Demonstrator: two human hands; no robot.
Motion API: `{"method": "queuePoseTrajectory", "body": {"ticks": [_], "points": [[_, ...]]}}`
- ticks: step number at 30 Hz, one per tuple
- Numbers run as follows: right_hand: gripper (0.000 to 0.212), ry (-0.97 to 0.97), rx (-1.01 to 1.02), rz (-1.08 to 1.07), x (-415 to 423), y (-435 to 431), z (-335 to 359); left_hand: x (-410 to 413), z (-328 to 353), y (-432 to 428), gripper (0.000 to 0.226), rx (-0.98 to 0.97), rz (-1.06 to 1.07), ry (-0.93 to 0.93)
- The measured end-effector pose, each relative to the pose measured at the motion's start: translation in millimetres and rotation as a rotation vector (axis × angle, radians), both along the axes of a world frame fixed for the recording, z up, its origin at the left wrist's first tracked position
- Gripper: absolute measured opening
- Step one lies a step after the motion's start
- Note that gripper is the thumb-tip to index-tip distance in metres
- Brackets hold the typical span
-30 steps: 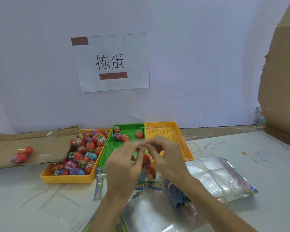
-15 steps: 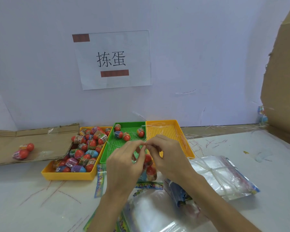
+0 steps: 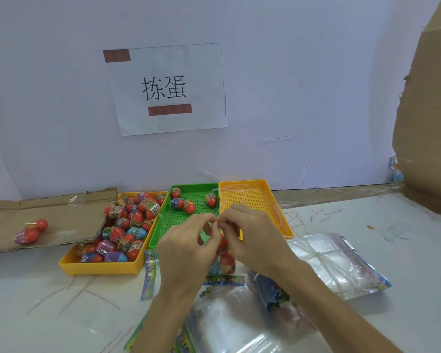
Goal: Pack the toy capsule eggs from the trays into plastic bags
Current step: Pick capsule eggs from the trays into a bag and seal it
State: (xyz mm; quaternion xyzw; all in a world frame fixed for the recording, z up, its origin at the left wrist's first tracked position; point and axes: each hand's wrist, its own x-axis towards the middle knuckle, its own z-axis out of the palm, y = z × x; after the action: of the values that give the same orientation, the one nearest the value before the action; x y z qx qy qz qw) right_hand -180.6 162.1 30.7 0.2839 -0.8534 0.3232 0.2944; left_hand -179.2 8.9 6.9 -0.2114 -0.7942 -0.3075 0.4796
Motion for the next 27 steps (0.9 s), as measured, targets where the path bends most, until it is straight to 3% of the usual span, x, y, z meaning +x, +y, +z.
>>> {"method": "queuePoseTrajectory", "body": {"ticks": [10, 27], "points": [[0.011, -0.016, -0.064, 0.005, 0.0, -1.2, -1.4, 0.2, -0.9, -1.5, 0.013, 0.068, -0.011, -0.100], [0.015, -0.007, -0.043, 0.015, 0.3, 0.6, -0.9, 0.8, -0.4, -0.6, 0.020, 0.037, -0.051, -0.055]]}}
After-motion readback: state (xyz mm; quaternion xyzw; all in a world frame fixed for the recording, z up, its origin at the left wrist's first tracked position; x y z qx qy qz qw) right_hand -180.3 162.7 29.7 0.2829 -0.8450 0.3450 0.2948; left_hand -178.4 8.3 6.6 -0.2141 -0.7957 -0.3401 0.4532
